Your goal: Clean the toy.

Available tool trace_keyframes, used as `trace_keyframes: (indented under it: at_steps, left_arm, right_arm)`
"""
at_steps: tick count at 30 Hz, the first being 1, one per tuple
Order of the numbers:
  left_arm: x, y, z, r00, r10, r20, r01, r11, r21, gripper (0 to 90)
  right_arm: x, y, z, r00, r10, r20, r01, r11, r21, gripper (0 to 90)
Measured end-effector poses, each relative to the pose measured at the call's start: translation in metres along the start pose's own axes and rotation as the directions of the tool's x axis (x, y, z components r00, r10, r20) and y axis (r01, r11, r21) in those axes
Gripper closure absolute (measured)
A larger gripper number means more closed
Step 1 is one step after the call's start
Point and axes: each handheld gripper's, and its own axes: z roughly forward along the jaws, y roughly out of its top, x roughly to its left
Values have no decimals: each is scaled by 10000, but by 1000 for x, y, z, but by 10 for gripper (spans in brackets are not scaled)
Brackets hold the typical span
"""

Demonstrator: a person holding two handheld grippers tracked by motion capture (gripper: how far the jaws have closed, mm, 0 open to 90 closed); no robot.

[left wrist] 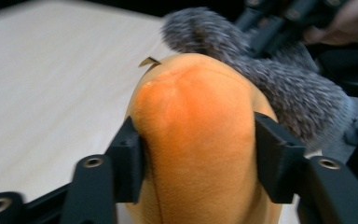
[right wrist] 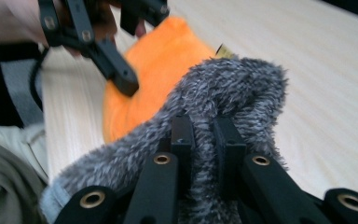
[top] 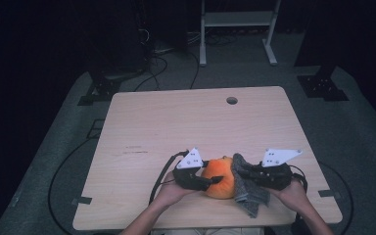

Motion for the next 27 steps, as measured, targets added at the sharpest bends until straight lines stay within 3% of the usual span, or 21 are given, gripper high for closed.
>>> trace_keyframes:
  at_steps: [3,7,8,10,11,13,15,17,19,21,24,27]
  left_arm:
    - [-5,4,-3,9922,1212,-298,-1221,9921,-282,466]
    - [0,2,-2,9869,1548,-461,-1561,9874,-262,456]
    - [4,-1,-1,9878,1444,-575,-1448,9895,-27,429]
    - [14,-6,-3,9975,490,-515,-498,9986,-149,314]
    - [18,-6,-4,9989,-110,-459,105,9999,-124,245]
    - [18,-5,-7,9965,-643,-525,631,9977,-244,126]
    - [15,-3,-6,9977,-387,-560,382,9992,-99,135]
    - [11,-4,-6,9985,84,-543,-82,10000,50,276]
    - [10,-5,-8,9976,456,-517,-448,9989,159,354]
    - [11,-6,-9,9966,675,-482,-665,9976,216,397]
    - [11,-7,-10,9956,866,-349,-859,9961,200,412]
    - [6,-6,-9,9915,1281,-247,-1279,9917,95,411]
  right_arm:
    - [-2,12,-9,9998,-176,-56,173,9983,-557,802]
    - [-11,22,-4,9998,-174,-98,167,9979,-620,802]
    - [-13,21,1,9999,-137,-89,132,9987,-498,803]
    - [-12,17,15,9998,-176,-60,176,9998,-1,803]
    - [-11,15,19,9999,-148,-20,148,9999,37,804]
    - [-10,13,26,9997,68,-244,-70,9999,-77,804]
    - [-5,15,29,9995,26,-327,-30,9999,-119,804]
    - [4,20,31,9989,-411,-210,411,9991,34,804]
    - [6,19,30,9986,-506,-144,508,9986,121,804]
    - [-1,14,26,9992,-184,-367,186,9998,66,805]
    - [-8,2,21,9996,40,-278,-30,9994,348,804]
    - [-17,-7,14,9982,493,-339,-489,9987,117,802]
